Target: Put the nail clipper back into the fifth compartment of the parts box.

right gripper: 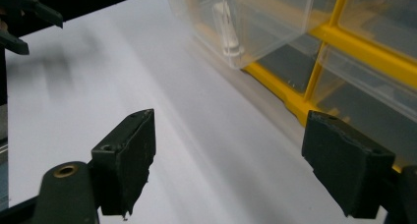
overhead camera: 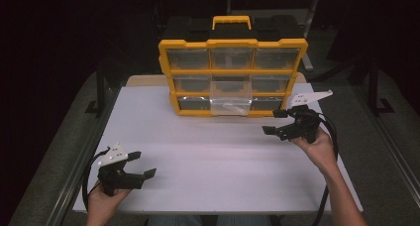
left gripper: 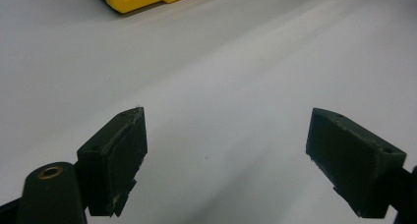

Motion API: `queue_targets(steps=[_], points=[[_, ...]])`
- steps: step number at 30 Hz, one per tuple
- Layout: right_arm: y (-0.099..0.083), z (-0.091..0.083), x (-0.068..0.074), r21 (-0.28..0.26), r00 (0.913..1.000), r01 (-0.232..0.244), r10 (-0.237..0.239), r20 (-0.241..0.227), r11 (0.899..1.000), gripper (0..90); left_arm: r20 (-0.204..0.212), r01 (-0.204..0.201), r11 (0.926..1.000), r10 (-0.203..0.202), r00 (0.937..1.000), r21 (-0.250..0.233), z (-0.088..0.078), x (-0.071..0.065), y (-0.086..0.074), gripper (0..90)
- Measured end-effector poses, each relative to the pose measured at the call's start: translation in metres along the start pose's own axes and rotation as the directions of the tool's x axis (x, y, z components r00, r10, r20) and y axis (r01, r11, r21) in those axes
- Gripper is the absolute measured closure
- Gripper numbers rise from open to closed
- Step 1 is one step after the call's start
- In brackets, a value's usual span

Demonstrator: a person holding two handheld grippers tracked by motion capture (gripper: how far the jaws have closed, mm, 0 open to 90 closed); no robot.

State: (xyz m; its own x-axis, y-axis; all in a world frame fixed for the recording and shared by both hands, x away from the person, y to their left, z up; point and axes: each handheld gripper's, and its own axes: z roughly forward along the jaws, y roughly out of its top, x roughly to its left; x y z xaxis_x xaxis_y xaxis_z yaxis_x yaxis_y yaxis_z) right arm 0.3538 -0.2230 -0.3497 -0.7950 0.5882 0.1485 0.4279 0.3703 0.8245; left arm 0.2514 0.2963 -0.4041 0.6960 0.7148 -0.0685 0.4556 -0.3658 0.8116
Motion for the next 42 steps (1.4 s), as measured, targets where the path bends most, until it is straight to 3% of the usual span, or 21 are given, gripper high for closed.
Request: queue_targets(steps=[17,42], points=[[-0.035,0.010,0.002,0.013,0.9993,-0.031,0.030,0.022,0.999,18.7,0.007,-0.005,1.0000,0.005,1.0000,0.007,0.005,-0.001,-0.002,15.9],[-0.072,0.003,0.009,-0.018,0.9954,-0.077,0.078,0.055,0.997,16.1,0.021,-0.001,0.9997,0.001,0.9998,0.025,0.008,0.003,-0.010,15.9]])
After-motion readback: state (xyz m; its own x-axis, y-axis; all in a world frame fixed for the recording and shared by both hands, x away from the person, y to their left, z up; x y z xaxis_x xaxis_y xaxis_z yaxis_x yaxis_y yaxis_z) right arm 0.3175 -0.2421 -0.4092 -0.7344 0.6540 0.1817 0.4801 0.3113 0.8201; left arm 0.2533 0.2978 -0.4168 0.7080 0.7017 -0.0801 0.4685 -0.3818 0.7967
